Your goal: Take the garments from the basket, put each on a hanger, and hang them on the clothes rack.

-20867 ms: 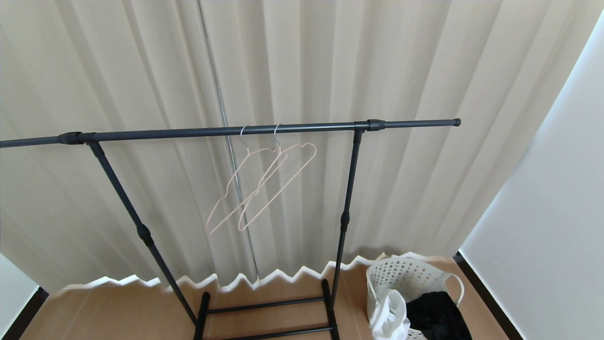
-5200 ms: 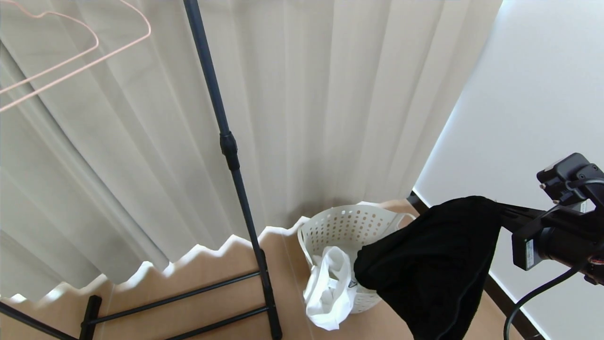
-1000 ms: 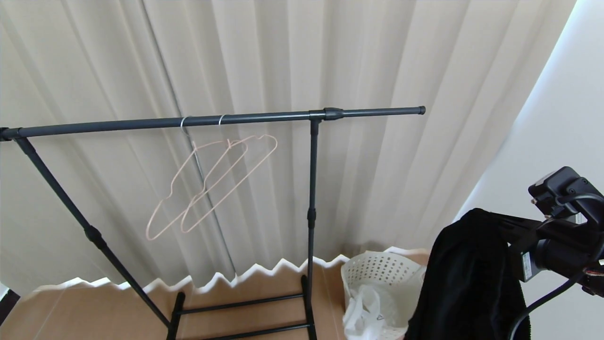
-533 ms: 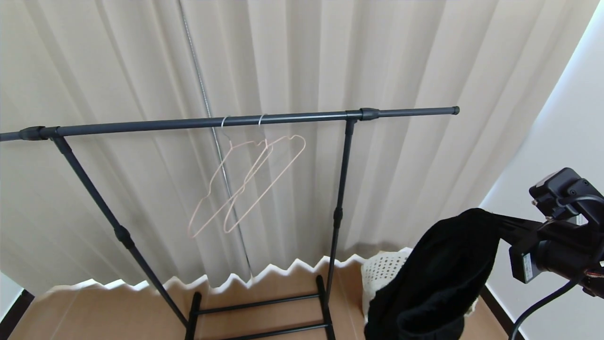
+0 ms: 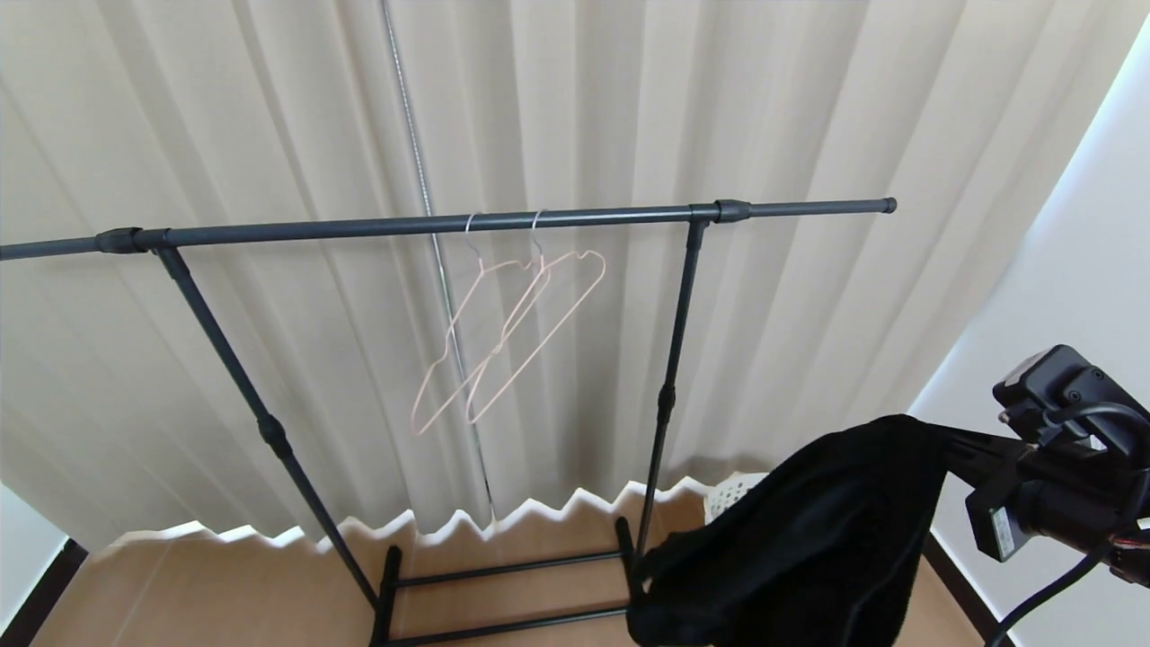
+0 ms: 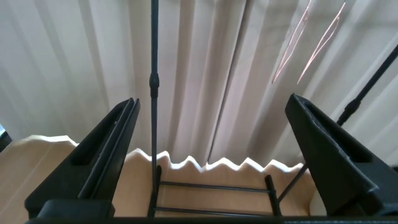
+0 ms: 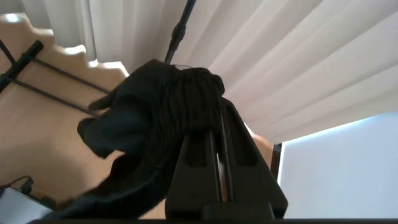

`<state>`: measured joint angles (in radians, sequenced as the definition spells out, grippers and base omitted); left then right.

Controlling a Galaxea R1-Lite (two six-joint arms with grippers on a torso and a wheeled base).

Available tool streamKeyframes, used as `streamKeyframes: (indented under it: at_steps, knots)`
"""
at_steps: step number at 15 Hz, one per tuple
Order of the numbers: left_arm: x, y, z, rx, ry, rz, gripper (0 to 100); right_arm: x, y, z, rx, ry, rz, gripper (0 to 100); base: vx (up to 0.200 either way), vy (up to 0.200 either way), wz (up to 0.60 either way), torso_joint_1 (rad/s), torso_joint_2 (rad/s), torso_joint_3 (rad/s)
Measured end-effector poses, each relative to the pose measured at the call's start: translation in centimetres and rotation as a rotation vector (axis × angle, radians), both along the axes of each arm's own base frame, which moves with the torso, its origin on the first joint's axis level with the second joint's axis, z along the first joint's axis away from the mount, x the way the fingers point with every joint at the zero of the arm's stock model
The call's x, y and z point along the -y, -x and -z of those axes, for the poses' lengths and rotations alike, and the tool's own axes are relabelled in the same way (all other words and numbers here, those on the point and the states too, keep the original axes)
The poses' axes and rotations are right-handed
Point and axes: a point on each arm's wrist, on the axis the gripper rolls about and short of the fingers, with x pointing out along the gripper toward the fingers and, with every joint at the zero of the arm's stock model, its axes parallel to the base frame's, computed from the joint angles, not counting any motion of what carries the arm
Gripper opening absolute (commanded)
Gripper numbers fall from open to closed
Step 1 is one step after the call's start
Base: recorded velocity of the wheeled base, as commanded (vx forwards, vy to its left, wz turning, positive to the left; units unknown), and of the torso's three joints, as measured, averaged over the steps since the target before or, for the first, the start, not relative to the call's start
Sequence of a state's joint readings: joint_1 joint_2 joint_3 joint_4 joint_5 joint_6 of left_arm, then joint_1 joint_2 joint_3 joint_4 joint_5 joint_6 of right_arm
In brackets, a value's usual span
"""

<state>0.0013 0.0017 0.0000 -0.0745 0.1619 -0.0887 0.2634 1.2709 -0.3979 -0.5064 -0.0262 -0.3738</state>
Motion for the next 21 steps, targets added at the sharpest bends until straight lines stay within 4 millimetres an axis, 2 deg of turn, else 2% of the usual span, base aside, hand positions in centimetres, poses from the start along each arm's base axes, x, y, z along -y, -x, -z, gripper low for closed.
streamKeyframes:
  at_steps: [3, 10, 14, 17, 21]
  knots:
    - [0.0, 0.0, 0.0, 0.001, 0.0, 0.0, 100, -0.3, -0.1, 0.1, 0.008, 0.0, -0.014, 0, 0.0, 0.0, 0.6, 0.006, 0.0, -0.001]
    - [0.0, 0.0, 0.0, -0.002, -0.009, 0.004, 100, -0.7, -0.7, 0.2, 0.089, -0.022, -0.019, 0, 0.0, 0.0, 0.0, 0.0, 0.0, 0.0]
    - [0.0, 0.0, 0.0, -0.003, -0.009, 0.007, 100, -1.1, -0.5, 0.2, 0.086, -0.032, -0.04, 0, 0.0, 0.0, 0.0, 0.0, 0.0, 0.0]
    - [0.0, 0.0, 0.0, -0.003, -0.009, 0.007, 100, -2.2, 0.0, 0.1, 0.086, -0.054, -0.103, 0, 0.0, 0.0, 0.0, 0.0, 0.0, 0.0]
    - [0.0, -0.1, 0.0, -0.018, -0.033, 0.018, 100, -2.4, 0.4, 0.3, 0.08, -0.052, -0.123, 0, 0.0, 0.0, 0.0, 0.0, 0.0, 0.0]
